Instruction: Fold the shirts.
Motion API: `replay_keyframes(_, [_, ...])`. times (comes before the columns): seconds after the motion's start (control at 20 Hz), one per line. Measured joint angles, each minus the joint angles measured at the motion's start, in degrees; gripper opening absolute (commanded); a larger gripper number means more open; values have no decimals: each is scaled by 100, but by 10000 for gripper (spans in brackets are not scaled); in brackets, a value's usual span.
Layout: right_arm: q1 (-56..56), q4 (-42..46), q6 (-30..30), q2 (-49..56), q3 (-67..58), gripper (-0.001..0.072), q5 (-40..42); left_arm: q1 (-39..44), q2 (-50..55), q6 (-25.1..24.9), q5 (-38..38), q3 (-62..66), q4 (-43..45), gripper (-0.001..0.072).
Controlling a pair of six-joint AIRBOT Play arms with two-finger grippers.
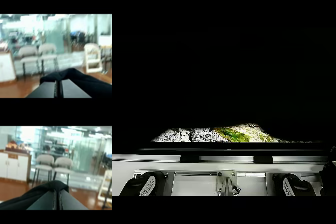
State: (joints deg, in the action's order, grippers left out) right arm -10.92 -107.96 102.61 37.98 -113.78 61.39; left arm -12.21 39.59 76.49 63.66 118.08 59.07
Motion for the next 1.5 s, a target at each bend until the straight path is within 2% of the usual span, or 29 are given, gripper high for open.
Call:
replay_keyframes(0.2, [0, 387, -155, 275, -37, 60, 1176, 0, -31, 87, 732, -444, 367, 37])
replay_keyframes(0.4, [2, 356, -190, 1263, 168, 60, 2588, 0, 87, 111, 1408, -1784, 675, 36])
replay_keyframes(0.55, [9, -46, -85, 2243, 765, 60, 2774, 2, 409, 116, 1582, -3134, 903, 36])
replay_keyframes(0.75, [13, -382, -155, 3790, 1270, 60, 2162, 9, 1534, 118, 1152, -4183, 1008, 36])
replay_keyframes(1.0, [210, -555, -411, 5351, 1427, 61, 892, 63, 3510, 120, 68, -3834, 640, 36])
replay_keyframes(1.2, [531, -367, -426, 5991, 1453, 61, -505, 271, 4680, 120, -798, -3222, 319, 37])
replay_keyframes(1.5, [662, 284, -492, 6415, 1462, 61, -2044, 452, 5431, 278, -2199, -2896, 92, 38])
